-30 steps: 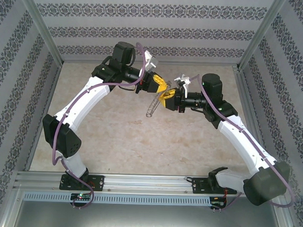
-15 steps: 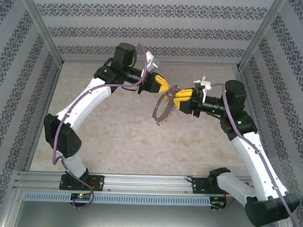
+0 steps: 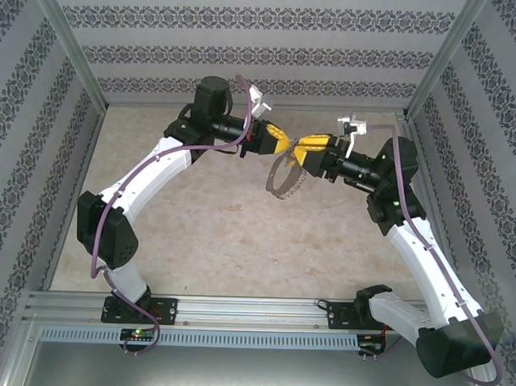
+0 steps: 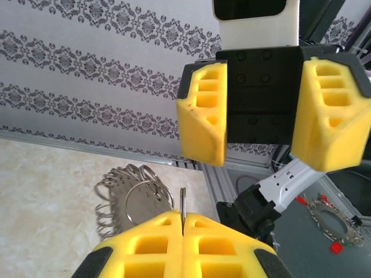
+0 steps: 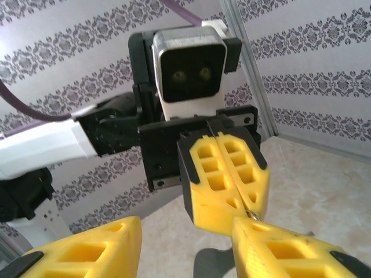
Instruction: Put the keys on the keyring
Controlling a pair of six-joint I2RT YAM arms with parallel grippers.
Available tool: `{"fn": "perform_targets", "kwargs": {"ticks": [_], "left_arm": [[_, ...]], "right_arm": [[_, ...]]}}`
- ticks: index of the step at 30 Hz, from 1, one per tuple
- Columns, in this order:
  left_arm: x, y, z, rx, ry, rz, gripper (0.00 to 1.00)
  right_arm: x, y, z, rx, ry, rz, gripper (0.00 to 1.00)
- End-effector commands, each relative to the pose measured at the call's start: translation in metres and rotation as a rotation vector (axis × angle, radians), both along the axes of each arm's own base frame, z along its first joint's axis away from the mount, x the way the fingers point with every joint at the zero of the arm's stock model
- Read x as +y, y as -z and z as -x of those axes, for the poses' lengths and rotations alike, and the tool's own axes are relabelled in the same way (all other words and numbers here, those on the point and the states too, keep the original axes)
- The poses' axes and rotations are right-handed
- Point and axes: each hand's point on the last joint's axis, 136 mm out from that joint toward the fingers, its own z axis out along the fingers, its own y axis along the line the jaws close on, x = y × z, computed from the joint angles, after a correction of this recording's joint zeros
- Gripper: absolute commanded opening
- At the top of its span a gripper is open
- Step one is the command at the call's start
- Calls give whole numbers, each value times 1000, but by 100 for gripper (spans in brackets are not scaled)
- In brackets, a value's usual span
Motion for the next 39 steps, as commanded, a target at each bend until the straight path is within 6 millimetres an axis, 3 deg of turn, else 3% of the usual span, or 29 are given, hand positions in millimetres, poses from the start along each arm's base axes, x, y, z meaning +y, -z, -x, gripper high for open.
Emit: {"fn": "perform_targets", "kwargs": {"ticks": [1, 8, 19, 31, 35, 39], "left_arm": [[1, -31, 9, -61, -5, 68, 0], [2, -36, 8, -63, -26, 77, 0], [2, -38, 8, -75, -29, 81, 0], [3, -42, 6, -84, -39, 87, 0], [2, -42, 5, -87, -42, 89, 0], [2, -41, 5, -83, -37, 90, 0]], "right_arm": [[-4, -20, -6, 2, 8, -73, 44], [-4, -19, -16, 52, -6, -97, 39], [-3, 0, -24, 90, -2, -85, 36], [-2, 16, -25, 115, -15, -73, 35], [0, 18, -24, 118, -32, -70, 31], [-2, 23, -27, 124, -13, -67, 39]]}}
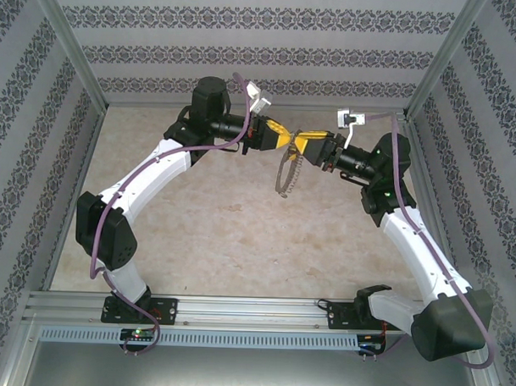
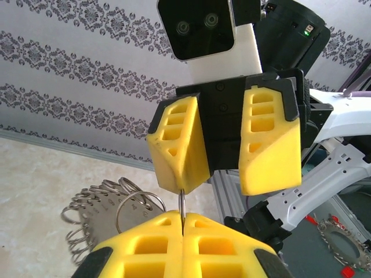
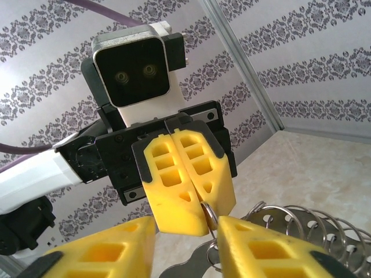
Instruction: Put the keys on the keyring
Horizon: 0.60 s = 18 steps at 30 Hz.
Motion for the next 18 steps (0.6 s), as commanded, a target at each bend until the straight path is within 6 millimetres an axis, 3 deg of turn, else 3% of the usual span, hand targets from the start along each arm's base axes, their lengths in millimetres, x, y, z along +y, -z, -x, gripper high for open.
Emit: {"fn": "perform_targets", "kwargs": {"ticks": [1, 18], "left_arm": [[3, -35, 15, -105, 22, 64, 0], [3, -35, 15, -105, 23, 66, 0]], "right_arm": [[-1, 8, 0, -3, -7, 6, 41], [-2, 2, 0, -21, -23, 3, 35]]}}
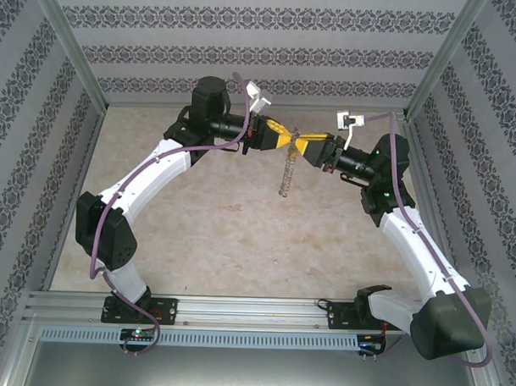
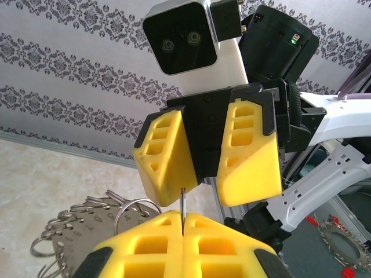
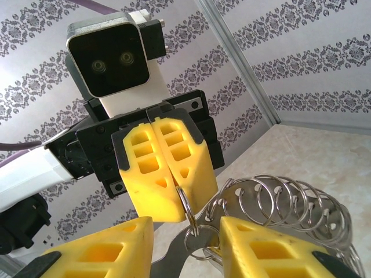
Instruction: Put the keys on the keyring
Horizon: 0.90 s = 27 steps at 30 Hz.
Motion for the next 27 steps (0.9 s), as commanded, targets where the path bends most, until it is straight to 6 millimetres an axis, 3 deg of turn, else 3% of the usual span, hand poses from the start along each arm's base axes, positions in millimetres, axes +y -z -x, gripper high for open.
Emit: {"fn": "perform_targets", "kwargs": {"ticks": [1, 10, 22, 27], "left_arm": [[3, -34, 15, -101, 24, 64, 0], [2, -31, 14, -91, 27, 64, 0], [0, -24, 14, -69, 34, 62, 0], [-1, -25, 14, -72, 35, 65, 0]], "right_arm": [[2, -9, 5, -51, -33, -2, 34], [8, -13, 5, -64, -52, 0, 30], [8, -23, 5, -84, -47, -4, 33], [10, -21, 4, -78, -58, -2, 26]]}}
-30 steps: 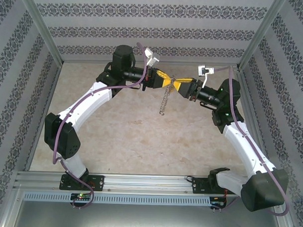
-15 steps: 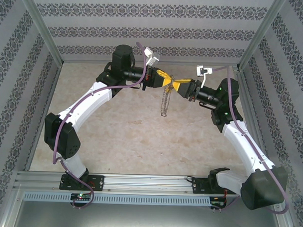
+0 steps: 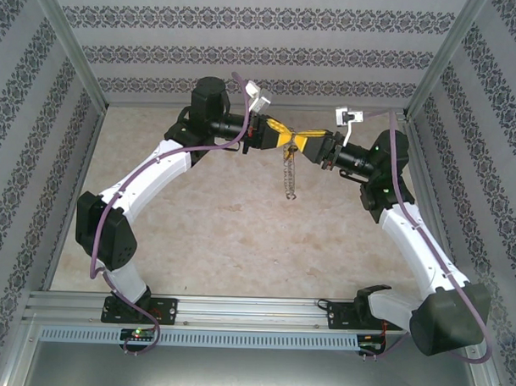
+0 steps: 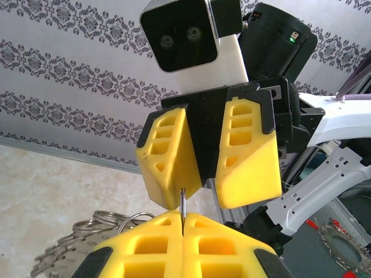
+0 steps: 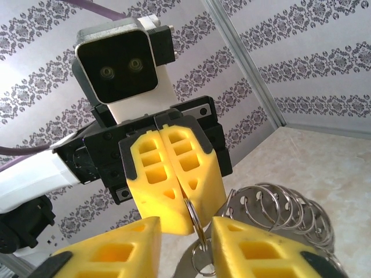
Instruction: Put the keys on the keyring
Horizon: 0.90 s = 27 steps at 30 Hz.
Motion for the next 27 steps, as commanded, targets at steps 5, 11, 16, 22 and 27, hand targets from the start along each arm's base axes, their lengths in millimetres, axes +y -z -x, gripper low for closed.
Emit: {"fn": "perform_targets", "kwargs": {"ticks": [5, 11, 16, 22, 27], "left_arm": [[0, -22, 13, -67, 36, 50, 0], [-1, -21, 14, -63, 41, 49, 0], [13, -20, 5, -97, -45, 5, 24], [50, -28, -3, -143, -121, -17, 39], [63, -25, 4, -162, -122, -84, 41]], "right_arm": [[9, -9, 6, -55, -50, 5, 21], [11, -7, 5, -49, -56, 24, 0], [12, -2, 0, -24, -60, 131, 0], [14, 14, -1, 6, -101, 315, 0], [13, 15, -4, -17, -102, 437, 0]]}}
